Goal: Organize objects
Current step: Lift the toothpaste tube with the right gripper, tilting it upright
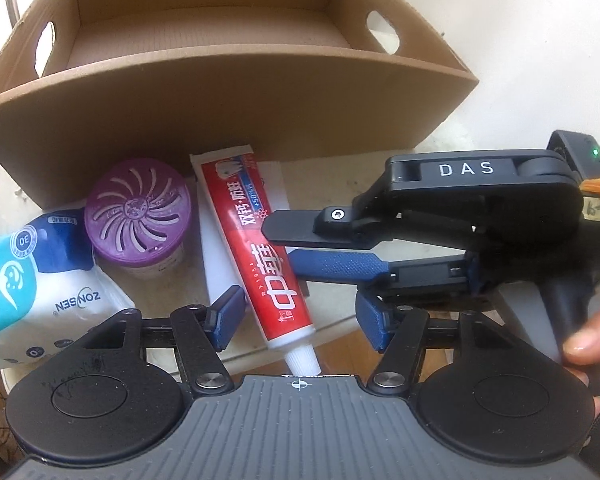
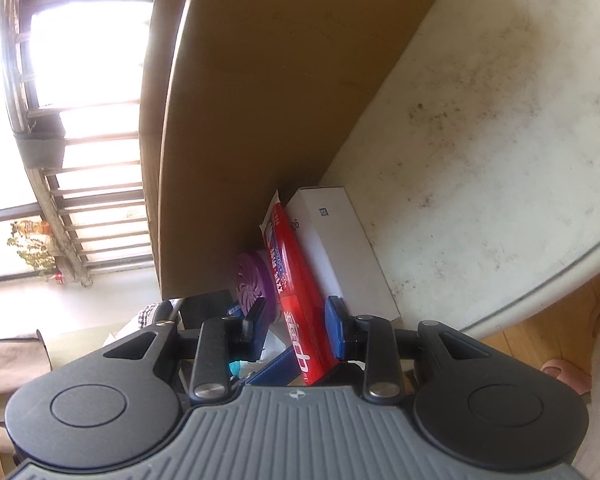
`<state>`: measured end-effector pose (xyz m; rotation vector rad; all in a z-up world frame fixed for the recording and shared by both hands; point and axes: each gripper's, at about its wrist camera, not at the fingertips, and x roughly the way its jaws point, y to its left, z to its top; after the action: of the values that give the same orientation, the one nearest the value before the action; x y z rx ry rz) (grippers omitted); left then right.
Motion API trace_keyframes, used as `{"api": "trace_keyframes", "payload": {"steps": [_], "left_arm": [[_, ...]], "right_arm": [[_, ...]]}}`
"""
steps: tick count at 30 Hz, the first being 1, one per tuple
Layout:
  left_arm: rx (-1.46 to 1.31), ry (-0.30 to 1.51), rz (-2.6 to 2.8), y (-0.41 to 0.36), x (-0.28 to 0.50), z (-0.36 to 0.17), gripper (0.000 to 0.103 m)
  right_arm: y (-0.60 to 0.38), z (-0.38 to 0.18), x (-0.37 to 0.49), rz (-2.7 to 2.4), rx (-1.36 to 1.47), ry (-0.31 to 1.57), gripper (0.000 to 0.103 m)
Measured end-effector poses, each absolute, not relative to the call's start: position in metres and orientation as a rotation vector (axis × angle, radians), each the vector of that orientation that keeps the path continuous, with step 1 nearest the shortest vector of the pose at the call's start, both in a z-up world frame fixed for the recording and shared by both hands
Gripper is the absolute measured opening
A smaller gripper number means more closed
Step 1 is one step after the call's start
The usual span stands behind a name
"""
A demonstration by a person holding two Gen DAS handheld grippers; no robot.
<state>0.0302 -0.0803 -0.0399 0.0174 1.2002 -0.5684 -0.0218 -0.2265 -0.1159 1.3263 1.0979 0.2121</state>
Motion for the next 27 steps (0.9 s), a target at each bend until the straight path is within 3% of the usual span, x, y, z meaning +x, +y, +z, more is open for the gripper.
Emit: {"api": "trace_keyframes", "payload": {"steps": [14, 27], "left_arm": [[-0.038, 1.158, -0.595, -0.077, 0.025, -0.029, 0.063], [-0.171, 1.133, -0.607, -0.063, 0.027, -0.026, 0.062]], "right_arm": [[-0.220, -0.107, -0.012, 0.262, 1.174, 1.162, 0.033], [-0.239, -0.127, -0.027, 0.269, 1.338, 1.133, 0.033]]}}
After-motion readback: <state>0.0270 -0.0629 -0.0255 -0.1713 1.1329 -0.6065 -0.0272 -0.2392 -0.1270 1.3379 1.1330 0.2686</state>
